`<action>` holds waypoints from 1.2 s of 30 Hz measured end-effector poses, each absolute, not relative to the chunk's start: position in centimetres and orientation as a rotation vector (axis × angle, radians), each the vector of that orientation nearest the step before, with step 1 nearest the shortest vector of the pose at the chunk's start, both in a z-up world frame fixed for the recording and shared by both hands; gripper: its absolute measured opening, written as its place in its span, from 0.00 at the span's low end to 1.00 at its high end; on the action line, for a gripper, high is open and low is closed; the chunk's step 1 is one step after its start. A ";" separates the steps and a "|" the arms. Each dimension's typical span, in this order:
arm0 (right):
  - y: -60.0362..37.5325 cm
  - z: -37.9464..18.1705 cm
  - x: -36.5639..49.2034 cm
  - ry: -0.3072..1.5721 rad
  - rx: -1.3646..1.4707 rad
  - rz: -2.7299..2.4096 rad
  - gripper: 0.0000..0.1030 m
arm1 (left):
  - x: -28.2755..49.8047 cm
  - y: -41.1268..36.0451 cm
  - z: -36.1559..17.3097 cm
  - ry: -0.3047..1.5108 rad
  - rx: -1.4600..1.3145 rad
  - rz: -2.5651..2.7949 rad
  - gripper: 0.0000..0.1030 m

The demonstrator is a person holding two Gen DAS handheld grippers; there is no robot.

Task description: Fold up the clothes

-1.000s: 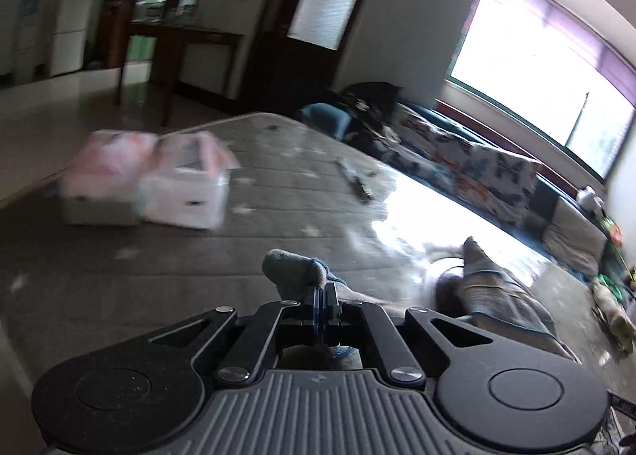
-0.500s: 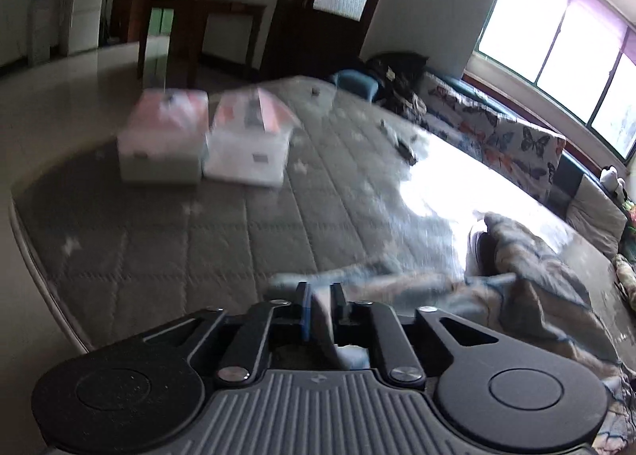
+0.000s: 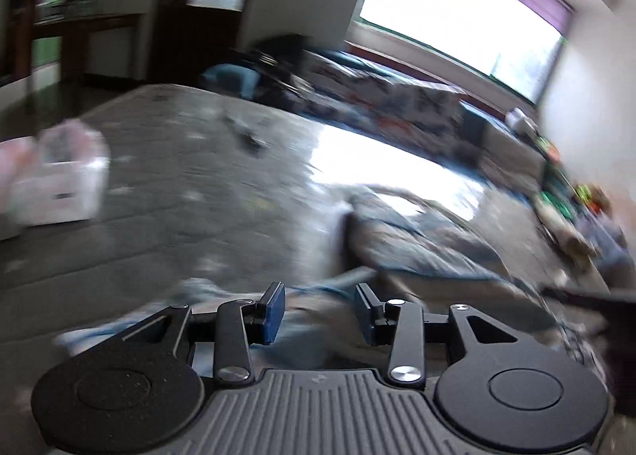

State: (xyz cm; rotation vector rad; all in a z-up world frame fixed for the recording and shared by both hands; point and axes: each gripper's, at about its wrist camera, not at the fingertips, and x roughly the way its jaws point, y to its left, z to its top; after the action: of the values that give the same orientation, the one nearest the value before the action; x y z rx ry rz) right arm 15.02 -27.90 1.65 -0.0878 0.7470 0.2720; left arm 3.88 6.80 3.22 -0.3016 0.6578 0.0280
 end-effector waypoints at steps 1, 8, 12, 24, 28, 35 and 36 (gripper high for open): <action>-27.3 1.4 15.6 0.752 -0.108 0.284 0.22 | 4.5 6.1 2.8 0.671 -0.292 0.002 0.41; -24.3 -0.1 17.9 0.759 -0.231 0.368 0.22 | 6.6 4.4 0.3 0.755 -0.265 -0.064 0.41; -23.8 -0.4 18.7 0.766 -0.243 0.421 0.20 | 6.7 4.5 -0.2 0.763 -0.261 -0.076 0.41; -25.4 1.7 16.4 0.582 -0.307 0.222 0.02 | 6.3 4.5 -0.3 0.749 -0.267 -0.072 0.40; -28.0 1.5 15.5 0.627 -0.264 0.057 0.02 | 6.4 4.6 -0.3 0.748 -0.270 -0.077 0.41; -29.6 1.6 16.1 0.706 -0.179 0.127 0.07 | 6.5 4.6 -0.3 0.749 -0.268 -0.081 0.41; -29.5 2.3 16.5 0.691 -0.168 0.146 0.08 | 6.5 4.6 -0.3 0.749 -0.268 -0.081 0.41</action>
State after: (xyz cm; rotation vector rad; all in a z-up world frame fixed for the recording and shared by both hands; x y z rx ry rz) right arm 16.52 -29.53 2.29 -0.1681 0.6910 0.1457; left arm 6.49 4.61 -0.30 -0.2676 0.7490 -0.0811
